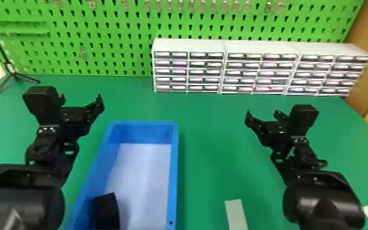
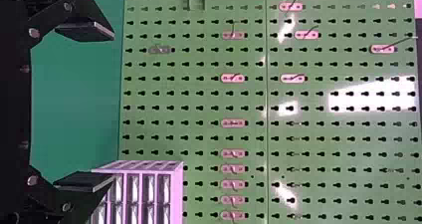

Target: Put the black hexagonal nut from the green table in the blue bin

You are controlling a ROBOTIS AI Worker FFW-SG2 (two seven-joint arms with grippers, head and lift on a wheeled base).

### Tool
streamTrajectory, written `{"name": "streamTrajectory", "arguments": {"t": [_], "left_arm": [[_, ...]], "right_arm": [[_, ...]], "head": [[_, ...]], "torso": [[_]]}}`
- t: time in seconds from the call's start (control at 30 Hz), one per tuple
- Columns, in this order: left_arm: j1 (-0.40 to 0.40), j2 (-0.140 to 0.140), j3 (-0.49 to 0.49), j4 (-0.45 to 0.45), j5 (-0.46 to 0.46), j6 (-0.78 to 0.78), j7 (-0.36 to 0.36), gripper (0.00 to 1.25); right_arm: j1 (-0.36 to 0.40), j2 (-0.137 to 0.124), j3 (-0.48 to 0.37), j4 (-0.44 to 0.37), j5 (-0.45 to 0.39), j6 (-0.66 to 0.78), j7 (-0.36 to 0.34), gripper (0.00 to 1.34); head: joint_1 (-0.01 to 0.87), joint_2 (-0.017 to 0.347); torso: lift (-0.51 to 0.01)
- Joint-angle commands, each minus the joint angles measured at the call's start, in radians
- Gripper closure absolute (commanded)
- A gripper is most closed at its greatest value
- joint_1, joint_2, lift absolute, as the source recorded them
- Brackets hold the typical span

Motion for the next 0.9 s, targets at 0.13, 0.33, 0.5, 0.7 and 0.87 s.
{"name": "streamTrajectory", "arguments": {"t": [0.13, 0.33, 0.5, 0.7, 0.87], "left_arm": [[0.008, 0.0, 0.0, 0.0, -0.001, 0.0, -0.002, 0.27], [0.008, 0.0, -0.002, 0.0, -0.001, 0.0, -0.002, 0.27], [0.008, 0.0, -0.005, 0.0, -0.001, 0.0, -0.002, 0.27], [0.008, 0.0, -0.003, 0.0, -0.001, 0.001, -0.002, 0.27], [0.007, 0.0, -0.005, 0.0, -0.001, 0.001, -0.002, 0.27]], "right_arm": [[0.016, 0.001, -0.01, 0.0, -0.002, -0.012, -0.003, 0.29], [0.019, 0.001, -0.004, 0.0, -0.003, -0.022, -0.008, 0.29], [0.022, 0.001, 0.0, 0.0, -0.003, -0.022, -0.011, 0.29], [0.022, 0.001, 0.0, 0.0, -0.003, -0.022, -0.012, 0.29], [0.025, 0.001, 0.002, 0.0, -0.006, -0.022, -0.012, 0.29]], "head": [[0.683, 0.028], [0.683, 0.028], [0.683, 0.028], [0.683, 0.028], [0.683, 0.028]], "torso": [[-0.096], [-0.096], [-0.096], [-0.096], [-0.096]]}}
